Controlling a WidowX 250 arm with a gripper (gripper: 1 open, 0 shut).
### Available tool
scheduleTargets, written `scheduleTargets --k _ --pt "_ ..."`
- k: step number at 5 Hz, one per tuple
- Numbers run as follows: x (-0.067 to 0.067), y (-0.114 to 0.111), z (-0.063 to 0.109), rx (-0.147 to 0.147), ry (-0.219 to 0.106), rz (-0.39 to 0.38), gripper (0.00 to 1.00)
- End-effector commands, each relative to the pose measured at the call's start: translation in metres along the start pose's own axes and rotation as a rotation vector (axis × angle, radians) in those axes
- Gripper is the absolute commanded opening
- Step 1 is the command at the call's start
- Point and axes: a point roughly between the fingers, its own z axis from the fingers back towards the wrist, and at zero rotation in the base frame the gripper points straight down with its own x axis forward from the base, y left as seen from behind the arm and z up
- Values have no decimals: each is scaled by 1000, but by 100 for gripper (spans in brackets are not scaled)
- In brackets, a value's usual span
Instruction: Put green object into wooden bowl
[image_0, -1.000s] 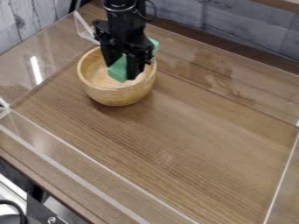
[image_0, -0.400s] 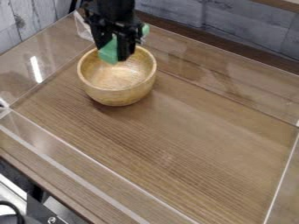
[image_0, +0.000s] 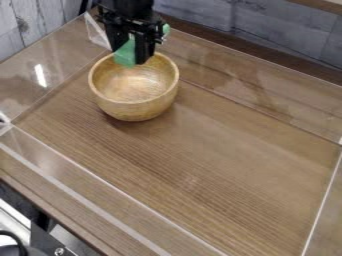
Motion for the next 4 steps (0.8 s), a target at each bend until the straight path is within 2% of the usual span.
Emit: scheduleTargets --k 1,3,4 --pt "17 3 21 15 -63 -5 0" --pt "12 5 31 3 -69 11 0" --pt "8 17 30 -6 -74 -14 0"
